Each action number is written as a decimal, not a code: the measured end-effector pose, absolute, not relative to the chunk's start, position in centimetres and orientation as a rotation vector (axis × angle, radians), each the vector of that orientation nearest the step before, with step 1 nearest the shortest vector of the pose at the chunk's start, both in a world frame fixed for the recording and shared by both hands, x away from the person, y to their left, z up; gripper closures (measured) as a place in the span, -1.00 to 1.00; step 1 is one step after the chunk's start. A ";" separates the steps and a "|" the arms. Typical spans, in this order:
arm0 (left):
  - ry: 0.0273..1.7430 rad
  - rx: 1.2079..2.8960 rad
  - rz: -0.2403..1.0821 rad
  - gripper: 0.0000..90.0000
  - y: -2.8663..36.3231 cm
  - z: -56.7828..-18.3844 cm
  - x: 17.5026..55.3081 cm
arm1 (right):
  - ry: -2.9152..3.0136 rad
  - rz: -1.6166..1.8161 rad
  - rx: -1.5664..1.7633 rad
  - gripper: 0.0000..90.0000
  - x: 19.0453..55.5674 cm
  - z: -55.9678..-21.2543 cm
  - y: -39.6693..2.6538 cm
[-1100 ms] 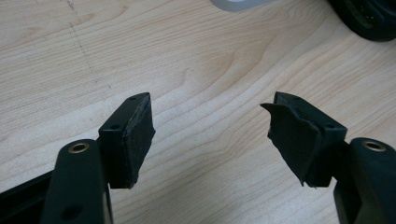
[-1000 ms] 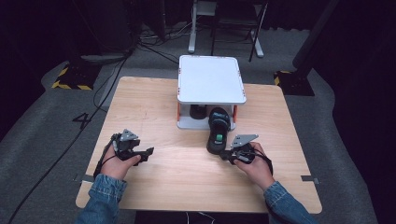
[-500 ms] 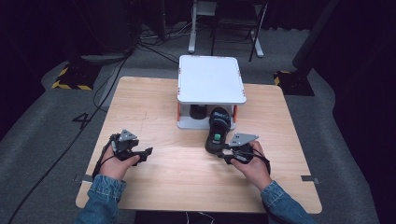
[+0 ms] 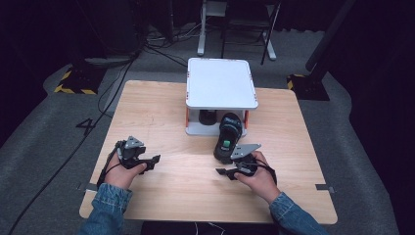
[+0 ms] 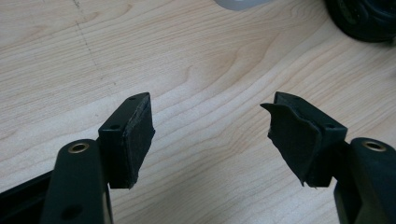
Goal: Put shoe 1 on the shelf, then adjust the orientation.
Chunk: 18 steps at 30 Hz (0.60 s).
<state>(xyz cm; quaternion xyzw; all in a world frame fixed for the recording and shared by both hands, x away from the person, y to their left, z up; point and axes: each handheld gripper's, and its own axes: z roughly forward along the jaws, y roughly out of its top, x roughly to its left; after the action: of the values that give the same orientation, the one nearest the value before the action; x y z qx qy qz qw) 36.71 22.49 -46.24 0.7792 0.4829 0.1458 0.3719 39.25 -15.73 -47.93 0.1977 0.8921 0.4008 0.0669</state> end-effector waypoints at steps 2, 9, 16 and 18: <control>1.237 1.999 0.373 -0.31 22.5 -46.3 36.7 | 2.705 1.202 0.598 0.20 39.4 -48.6 -15.5; 1.238 2.000 0.363 -0.31 22.4 -46.4 36.7 | 2.660 1.171 0.617 0.38 40.1 -49.6 -15.5; 1.244 1.995 0.372 -0.31 22.7 -46.3 36.6 | 2.649 1.168 0.635 0.65 40.7 -49.1 -16.4; 1.243 1.994 0.371 -0.31 22.6 -46.3 36.6 | 2.622 1.182 0.636 0.65 40.9 -48.6 -16.8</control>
<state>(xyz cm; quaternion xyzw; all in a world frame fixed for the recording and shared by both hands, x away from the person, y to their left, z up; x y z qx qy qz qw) 36.56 22.64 -46.32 0.7781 0.4850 0.1448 0.3720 40.88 -16.75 -48.60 0.2150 0.8859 0.3994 0.0976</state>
